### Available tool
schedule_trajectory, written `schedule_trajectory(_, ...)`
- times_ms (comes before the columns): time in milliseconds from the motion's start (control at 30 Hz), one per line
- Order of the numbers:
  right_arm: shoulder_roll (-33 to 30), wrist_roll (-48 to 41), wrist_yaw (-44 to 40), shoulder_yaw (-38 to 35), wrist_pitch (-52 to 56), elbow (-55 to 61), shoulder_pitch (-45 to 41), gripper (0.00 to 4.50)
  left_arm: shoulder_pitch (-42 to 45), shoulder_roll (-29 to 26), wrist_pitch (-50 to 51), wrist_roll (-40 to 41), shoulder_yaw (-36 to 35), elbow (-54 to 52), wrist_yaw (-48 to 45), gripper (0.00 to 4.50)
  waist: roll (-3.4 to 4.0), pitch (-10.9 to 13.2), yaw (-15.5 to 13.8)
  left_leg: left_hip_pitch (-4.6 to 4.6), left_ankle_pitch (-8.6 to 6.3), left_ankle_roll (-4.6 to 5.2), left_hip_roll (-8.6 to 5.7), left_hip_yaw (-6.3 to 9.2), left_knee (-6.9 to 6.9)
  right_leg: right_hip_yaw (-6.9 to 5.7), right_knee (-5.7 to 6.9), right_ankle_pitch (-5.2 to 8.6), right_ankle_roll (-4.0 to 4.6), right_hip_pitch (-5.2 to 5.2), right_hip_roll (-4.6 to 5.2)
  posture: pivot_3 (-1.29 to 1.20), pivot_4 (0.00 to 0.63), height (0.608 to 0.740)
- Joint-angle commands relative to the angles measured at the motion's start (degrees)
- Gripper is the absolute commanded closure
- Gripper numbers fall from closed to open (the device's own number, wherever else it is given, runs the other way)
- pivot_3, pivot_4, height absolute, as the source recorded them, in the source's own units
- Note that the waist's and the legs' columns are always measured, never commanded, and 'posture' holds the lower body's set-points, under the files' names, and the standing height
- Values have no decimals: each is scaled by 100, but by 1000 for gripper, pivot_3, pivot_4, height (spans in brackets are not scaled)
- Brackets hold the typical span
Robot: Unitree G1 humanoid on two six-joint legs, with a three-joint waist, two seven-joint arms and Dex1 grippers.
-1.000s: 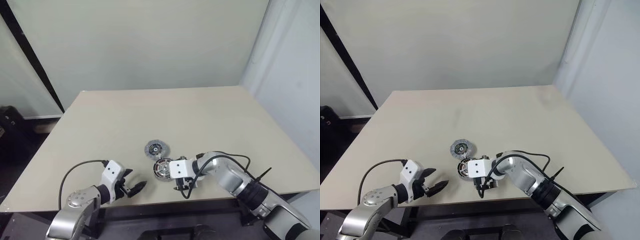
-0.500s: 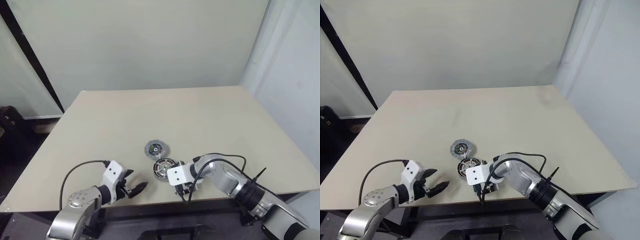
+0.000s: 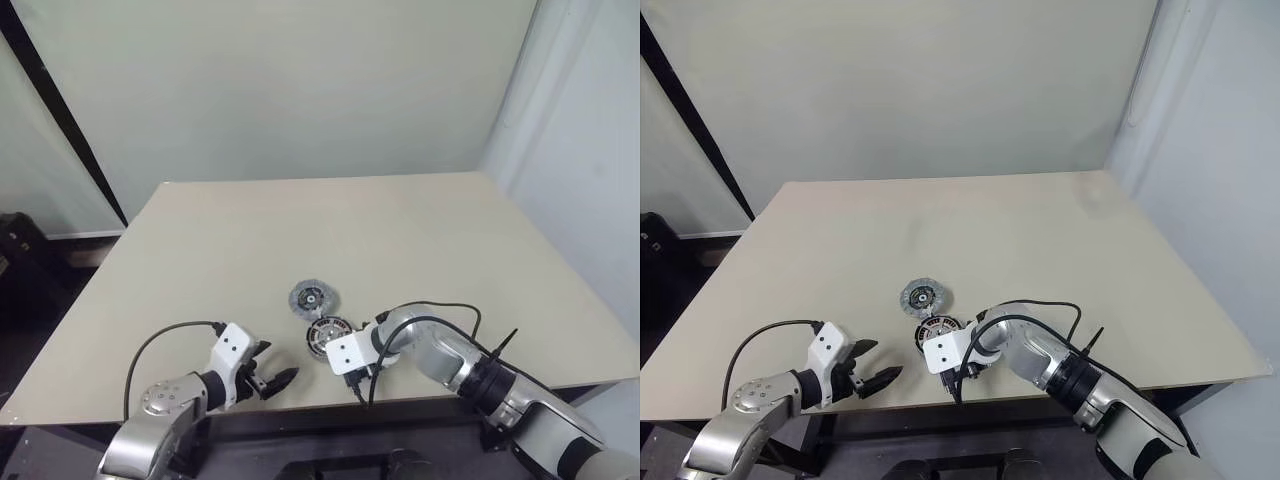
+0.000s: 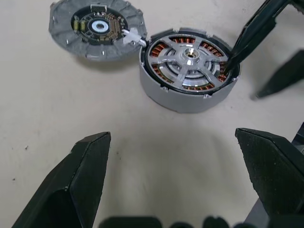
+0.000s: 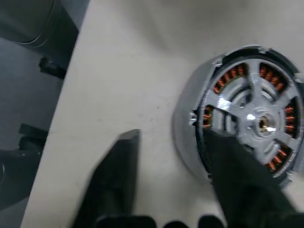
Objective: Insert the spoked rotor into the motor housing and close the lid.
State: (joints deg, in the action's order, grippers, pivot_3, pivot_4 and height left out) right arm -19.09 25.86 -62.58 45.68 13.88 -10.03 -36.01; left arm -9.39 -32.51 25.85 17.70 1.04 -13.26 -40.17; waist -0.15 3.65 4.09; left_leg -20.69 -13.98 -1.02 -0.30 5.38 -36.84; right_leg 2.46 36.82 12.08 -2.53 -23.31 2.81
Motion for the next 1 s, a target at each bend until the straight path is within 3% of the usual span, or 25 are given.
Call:
schedule_trajectory(33, 41, -23, -114, -86, 163, 100, 4, 3455, 14, -49, -51, -25, -47, -135, -23, 0, 0, 0, -7, 0, 0, 0, -1, 1, 0, -1, 0, 0, 0, 0, 0, 0, 0, 740)
schedule_trajectory(133, 108, -86, -196, -161, 457, 183, 48, 4403, 15, -23, -57, -25, -38, -122, -9, 0, -1, 0, -7, -2, -2, -2, -4, 4, 0, -1, -1, 0, 0, 0, 1, 0, 0, 740)
schedule_trajectory(167, 136, -115, -231, -190, 566, 220, 66, 4440, 17, -14, -62, -26, -35, -115, -5, 0, 0, 0, -5, -3, -3, -4, -3, 4, 1, -1, -1, 0, 0, 0, 1, 0, 0, 740)
schedule_trajectory(467, 810, -544, -182, -640, 2433, 626, 322, 4440, 16, 62, -108, -52, -37, -63, 43, 0, -1, -1, -3, -3, -4, -5, -2, 4, 2, -3, 1, 0, -1, -2, 1, 0, 0, 740)
schedule_trajectory(633, 1691, -993, 380, -1293, 3988, 429, 383, 4440, -5, 133, -150, -52, -104, -41, 107, 0, -5, -3, 32, 2, -4, -6, 11, 0, 5, -4, 11, -1, 0, -10, -6, 0, 0, 740)
schedule_trajectory(833, 2464, -1397, 1188, -1771, 5092, 347, 486, 4440, -72, 197, -189, -46, -134, -62, 190, 0, -4, -3, 59, 5, -5, -8, 20, 1, 4, -8, 23, -2, 4, -16, -13, 0, 0, 740)
schedule_trajectory(1000, 2690, -1701, 1528, -1745, 5542, 484, 502, 4440, -136, 251, -197, -26, -166, -108, 289, 0, -11, -10, 72, 5, -12, -19, 19, 0, 5, -7, 22, -2, 4, -16, -11, 0, 0, 740)
